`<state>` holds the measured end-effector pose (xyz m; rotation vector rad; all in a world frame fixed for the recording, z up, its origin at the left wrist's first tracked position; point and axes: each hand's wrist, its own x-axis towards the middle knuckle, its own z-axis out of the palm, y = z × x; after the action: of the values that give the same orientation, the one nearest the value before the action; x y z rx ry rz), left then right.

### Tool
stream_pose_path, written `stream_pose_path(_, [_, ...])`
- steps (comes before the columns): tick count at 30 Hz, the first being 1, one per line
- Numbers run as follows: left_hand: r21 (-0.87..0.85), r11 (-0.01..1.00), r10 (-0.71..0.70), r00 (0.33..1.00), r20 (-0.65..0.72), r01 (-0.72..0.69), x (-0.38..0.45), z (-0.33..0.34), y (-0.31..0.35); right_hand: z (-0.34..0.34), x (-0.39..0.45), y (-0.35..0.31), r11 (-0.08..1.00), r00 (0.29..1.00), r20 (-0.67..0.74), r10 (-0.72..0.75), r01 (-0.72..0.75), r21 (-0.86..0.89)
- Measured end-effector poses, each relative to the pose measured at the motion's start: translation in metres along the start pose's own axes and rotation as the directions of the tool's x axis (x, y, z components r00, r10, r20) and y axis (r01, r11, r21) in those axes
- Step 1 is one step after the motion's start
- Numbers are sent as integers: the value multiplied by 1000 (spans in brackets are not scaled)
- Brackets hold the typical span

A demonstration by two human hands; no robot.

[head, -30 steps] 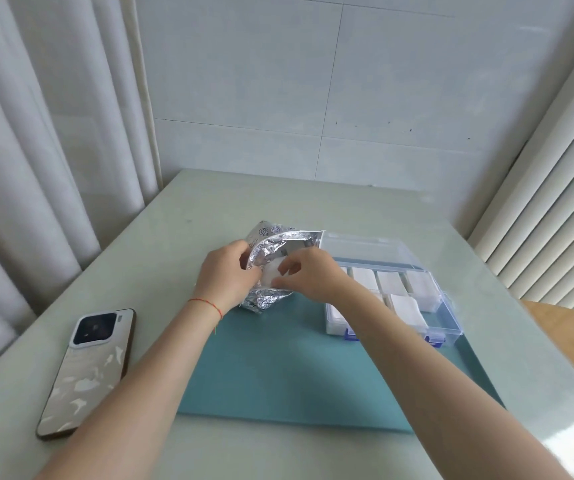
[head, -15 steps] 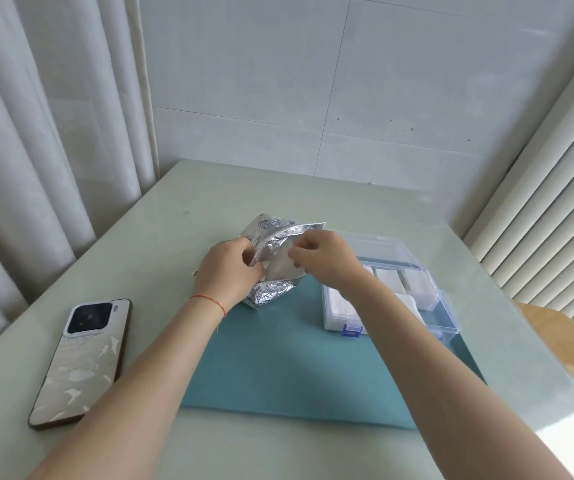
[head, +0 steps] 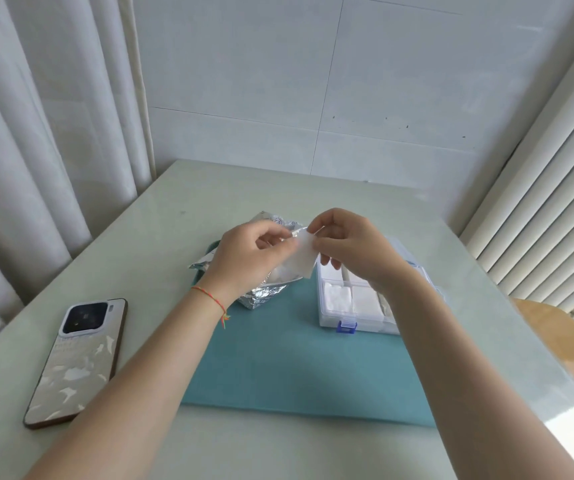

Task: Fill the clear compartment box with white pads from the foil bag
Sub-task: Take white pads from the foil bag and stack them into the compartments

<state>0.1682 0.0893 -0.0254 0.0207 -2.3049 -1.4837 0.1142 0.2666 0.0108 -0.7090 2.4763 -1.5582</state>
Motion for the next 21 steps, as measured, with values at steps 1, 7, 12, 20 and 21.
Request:
stream_pose_path(1, [0,1000,-18,999,39,18,0,1,1,1,1,-1,1000,1000,6,-23,23,10])
stream_pose_path(7, [-228,958,-213,964,-159,174,3,3,-10,16,14,7,998,996,-86,28,-33,-54])
stream_pose_path(12, [-375,866,-397,911,-116,330,1,0,-27,38,33,31,837,992,-21,121,-113,-536])
stream_pose_path(20, [-436,829,-411,910,-50,351,-2,6,-34,57,46,39,775,980,-57,190,-185,-604])
stream_pose_path(21, [-432,831,-412,910,-51,351,-2,6,-35,58,46,40,779,976,-69,208,-208,-591])
